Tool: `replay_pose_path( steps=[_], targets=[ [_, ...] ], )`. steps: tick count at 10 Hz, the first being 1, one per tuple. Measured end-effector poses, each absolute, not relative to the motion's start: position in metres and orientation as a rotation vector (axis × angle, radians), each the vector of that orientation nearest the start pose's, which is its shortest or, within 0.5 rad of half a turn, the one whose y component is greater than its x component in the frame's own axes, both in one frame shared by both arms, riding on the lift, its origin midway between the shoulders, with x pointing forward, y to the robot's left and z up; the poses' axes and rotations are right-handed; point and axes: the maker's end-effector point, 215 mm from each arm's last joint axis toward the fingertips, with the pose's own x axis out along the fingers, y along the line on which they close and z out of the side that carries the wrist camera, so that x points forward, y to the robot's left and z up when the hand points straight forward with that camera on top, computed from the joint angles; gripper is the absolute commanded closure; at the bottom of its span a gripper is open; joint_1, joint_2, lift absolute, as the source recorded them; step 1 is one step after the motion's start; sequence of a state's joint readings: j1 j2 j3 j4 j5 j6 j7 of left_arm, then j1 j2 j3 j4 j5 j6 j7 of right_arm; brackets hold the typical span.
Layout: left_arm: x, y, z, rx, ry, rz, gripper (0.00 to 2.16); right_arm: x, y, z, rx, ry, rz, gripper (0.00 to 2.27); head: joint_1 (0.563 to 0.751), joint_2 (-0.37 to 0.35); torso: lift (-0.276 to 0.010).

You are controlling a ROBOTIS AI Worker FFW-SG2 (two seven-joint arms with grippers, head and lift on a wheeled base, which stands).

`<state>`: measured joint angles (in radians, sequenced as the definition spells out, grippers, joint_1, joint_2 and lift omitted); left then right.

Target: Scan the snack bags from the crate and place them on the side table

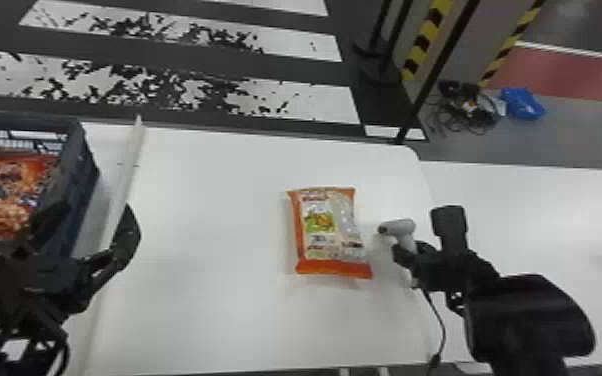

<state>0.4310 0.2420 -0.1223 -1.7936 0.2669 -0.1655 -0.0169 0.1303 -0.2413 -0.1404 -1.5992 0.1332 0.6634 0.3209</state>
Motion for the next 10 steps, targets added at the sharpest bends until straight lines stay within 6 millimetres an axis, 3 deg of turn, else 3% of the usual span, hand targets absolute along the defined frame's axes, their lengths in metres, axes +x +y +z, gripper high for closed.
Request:
replay_pose_path(
  steps=[4, 7, 10],
  targets=[
    [0.447, 0.205, -0.401, -0.092, 0.075, -0.178, 0.08, 0.435, -0.354, -0.518, -0.193, 0.791, 0.073, 2.25, 0.695, -0.191, -0.050],
    [0.445, 0.204, -0.402, -0.093, 0.075, -0.179, 0.08, 0.415, -0.307, -0.495, -0.180, 0.802, 0.130, 2.25, 0.695, -0.146, -0.050],
    [0.444, 0.205, -0.404, -0.094, 0.078, -0.178, 0.08, 0.400, -0.261, -0.486, -0.184, 0.821, 0.200, 2.25, 0.695, -0.081, -0.050]
  ],
)
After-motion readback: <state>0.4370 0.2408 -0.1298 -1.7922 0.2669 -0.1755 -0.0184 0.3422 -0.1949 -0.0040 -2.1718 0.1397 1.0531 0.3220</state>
